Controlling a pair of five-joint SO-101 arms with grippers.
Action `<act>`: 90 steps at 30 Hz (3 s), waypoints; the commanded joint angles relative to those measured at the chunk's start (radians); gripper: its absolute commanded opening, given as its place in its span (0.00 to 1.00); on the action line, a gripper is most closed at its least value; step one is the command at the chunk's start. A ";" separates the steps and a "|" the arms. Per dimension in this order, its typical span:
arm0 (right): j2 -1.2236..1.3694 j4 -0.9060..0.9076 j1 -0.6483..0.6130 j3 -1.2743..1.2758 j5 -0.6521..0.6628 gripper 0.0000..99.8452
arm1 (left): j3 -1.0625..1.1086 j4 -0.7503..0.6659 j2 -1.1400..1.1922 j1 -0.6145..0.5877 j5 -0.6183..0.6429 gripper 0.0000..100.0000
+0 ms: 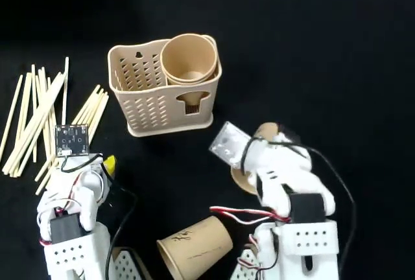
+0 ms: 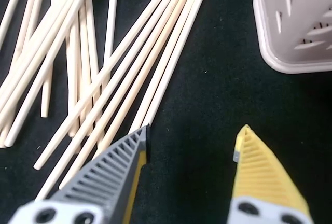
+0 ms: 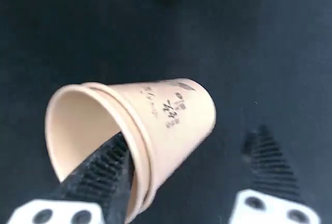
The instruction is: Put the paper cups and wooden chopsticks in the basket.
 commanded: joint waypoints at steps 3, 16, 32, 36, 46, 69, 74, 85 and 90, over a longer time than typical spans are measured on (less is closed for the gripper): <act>-0.074 -0.075 0.035 0.077 0.061 0.06 | 0.019 -0.014 -0.003 0.002 -0.008 0.27; 0.019 0.120 0.138 -0.367 -0.350 0.01 | 0.019 -0.011 -0.003 0.002 -0.008 0.27; 0.509 0.074 -0.247 -1.227 -0.756 0.01 | 0.019 -0.011 -0.003 0.001 -0.008 0.26; 0.714 0.061 -0.319 -1.365 -0.756 0.01 | 0.019 -0.012 -0.003 0.001 -0.008 0.27; 1.035 0.074 -0.342 -1.537 -0.755 0.01 | 0.019 -0.012 -0.003 0.001 -0.008 0.27; 1.075 0.186 -0.356 -1.650 -0.710 0.33 | 0.019 -0.012 -0.003 0.001 -0.008 0.27; 1.084 0.265 -0.434 -1.825 -0.721 0.31 | 0.019 -0.012 -0.003 0.001 -0.008 0.27; 1.230 0.060 -0.385 -1.592 -0.727 0.20 | 0.019 -0.011 -0.003 0.001 -0.008 0.27; 1.213 0.066 -0.397 -1.635 -0.727 0.19 | 0.019 -0.011 -0.003 0.001 -0.008 0.27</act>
